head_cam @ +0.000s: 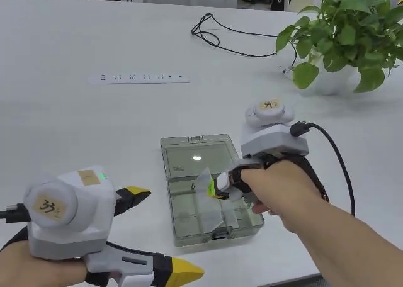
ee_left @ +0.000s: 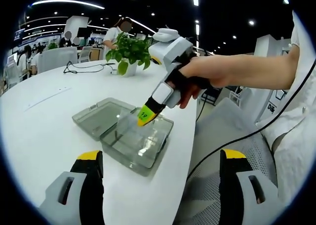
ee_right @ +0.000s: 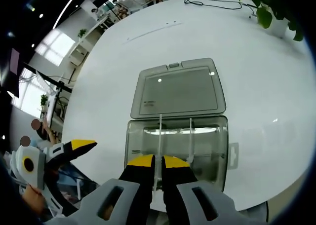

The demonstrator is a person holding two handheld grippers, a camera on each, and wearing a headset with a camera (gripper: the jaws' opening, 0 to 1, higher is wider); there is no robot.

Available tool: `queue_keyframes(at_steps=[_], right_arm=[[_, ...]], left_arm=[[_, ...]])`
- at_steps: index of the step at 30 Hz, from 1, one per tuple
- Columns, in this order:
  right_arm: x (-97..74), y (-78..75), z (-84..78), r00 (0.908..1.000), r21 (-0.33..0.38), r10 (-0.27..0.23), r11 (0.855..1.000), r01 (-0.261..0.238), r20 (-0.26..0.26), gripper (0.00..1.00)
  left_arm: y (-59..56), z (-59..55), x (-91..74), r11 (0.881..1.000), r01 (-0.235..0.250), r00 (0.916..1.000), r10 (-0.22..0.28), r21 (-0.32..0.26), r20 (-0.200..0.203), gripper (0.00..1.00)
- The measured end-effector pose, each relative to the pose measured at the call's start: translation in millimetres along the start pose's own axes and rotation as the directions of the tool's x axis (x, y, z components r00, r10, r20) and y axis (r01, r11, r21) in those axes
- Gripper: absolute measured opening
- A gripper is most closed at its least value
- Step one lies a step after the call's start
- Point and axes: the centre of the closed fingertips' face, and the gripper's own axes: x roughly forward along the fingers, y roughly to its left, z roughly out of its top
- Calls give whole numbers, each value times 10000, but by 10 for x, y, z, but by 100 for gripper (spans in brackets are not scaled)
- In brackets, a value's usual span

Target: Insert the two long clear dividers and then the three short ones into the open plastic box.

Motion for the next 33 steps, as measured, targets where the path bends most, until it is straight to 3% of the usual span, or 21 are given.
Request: queue_keyframes(at_steps=[33], right_arm=[[-10,23,-12,9963,-992,-338,9942,416,794,6]], left_arm=[[-41,-27,48,9997,100,9999,-100,-201,9,99]])
